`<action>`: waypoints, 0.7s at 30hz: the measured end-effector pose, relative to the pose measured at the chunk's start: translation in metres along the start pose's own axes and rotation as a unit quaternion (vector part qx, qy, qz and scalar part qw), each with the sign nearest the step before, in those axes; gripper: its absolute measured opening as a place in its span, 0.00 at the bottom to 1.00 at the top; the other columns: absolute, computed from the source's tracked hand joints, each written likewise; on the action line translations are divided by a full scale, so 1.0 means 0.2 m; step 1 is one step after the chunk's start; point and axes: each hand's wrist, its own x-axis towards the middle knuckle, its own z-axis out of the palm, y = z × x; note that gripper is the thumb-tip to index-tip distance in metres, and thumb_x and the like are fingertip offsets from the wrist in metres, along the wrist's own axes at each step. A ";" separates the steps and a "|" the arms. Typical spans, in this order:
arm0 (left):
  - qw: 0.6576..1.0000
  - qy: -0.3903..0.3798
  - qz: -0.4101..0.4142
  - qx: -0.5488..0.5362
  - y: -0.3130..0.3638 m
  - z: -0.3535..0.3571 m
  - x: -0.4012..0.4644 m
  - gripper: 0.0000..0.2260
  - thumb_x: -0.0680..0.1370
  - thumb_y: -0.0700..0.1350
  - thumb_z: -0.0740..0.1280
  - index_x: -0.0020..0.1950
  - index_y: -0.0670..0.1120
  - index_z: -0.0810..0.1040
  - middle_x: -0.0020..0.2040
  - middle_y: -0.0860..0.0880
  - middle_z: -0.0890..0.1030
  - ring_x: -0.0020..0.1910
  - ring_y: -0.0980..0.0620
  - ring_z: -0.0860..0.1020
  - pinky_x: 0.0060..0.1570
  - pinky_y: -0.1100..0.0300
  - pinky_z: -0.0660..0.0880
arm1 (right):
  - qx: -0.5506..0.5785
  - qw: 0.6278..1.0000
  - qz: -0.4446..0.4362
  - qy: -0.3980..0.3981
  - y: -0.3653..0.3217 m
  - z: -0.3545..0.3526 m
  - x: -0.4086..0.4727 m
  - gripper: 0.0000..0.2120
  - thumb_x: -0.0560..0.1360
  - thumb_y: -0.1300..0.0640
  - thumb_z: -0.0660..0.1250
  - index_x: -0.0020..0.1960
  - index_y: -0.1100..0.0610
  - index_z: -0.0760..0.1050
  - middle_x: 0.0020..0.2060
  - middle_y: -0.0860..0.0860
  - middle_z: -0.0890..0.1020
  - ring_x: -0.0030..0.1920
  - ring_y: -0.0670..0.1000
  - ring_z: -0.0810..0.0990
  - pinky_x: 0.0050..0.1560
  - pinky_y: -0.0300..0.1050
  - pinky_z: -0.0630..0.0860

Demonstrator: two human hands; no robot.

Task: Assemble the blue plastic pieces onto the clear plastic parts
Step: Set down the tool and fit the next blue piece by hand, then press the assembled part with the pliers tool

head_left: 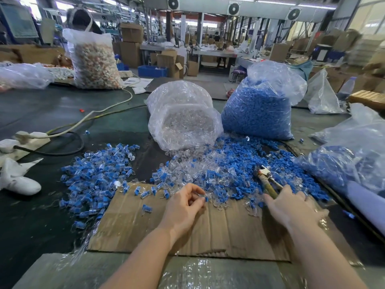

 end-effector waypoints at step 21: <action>0.981 0.041 -0.077 -0.172 0.15 -0.04 0.06 0.05 0.77 0.37 0.63 0.52 0.42 0.74 0.38 0.47 0.80 0.28 0.58 0.73 0.29 0.67 0.70 | 0.282 0.947 -0.153 0.005 -0.07 -0.13 -0.09 0.10 0.77 0.56 0.59 0.43 0.62 0.71 0.33 0.55 0.76 0.31 0.52 0.72 0.31 0.42 0.67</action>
